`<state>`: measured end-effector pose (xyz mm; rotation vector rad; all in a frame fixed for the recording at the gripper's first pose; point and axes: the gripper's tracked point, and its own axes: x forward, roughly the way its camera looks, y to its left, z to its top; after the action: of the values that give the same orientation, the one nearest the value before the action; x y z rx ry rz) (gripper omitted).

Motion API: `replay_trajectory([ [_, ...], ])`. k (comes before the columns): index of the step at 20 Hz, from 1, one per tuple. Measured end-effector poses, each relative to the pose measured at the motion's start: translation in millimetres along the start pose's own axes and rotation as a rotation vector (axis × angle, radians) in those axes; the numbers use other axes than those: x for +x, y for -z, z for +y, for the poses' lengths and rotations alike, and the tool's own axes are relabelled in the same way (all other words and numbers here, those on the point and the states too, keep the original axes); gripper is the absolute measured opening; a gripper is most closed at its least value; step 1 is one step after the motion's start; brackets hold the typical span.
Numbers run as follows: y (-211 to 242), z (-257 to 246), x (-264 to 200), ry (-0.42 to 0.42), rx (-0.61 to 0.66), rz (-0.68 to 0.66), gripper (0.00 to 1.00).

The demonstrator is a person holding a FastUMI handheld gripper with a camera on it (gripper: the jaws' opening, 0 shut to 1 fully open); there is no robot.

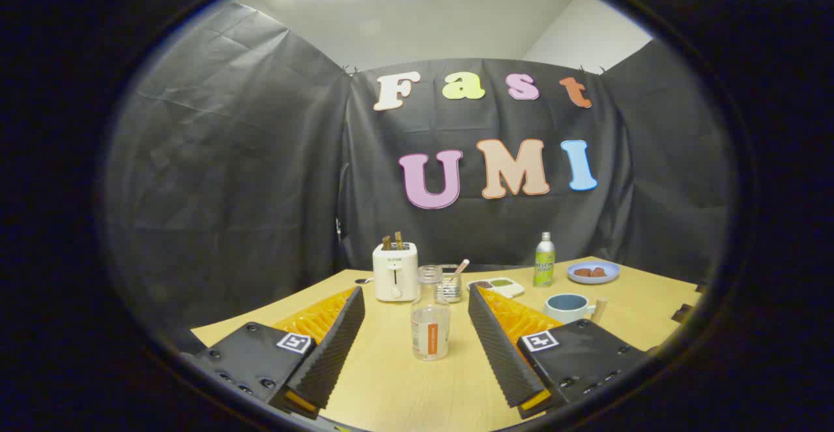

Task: Take the bottle from table, then pour the juice into the cup, finally place the bottle on the coaster

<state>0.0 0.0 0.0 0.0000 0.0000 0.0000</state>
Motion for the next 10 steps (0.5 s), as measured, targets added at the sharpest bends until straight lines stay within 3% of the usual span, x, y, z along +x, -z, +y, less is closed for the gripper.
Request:
replay_trajectory([
  [10,12.2,-29.1,3.9,0.118,-0.101,0.032,1.00],
])
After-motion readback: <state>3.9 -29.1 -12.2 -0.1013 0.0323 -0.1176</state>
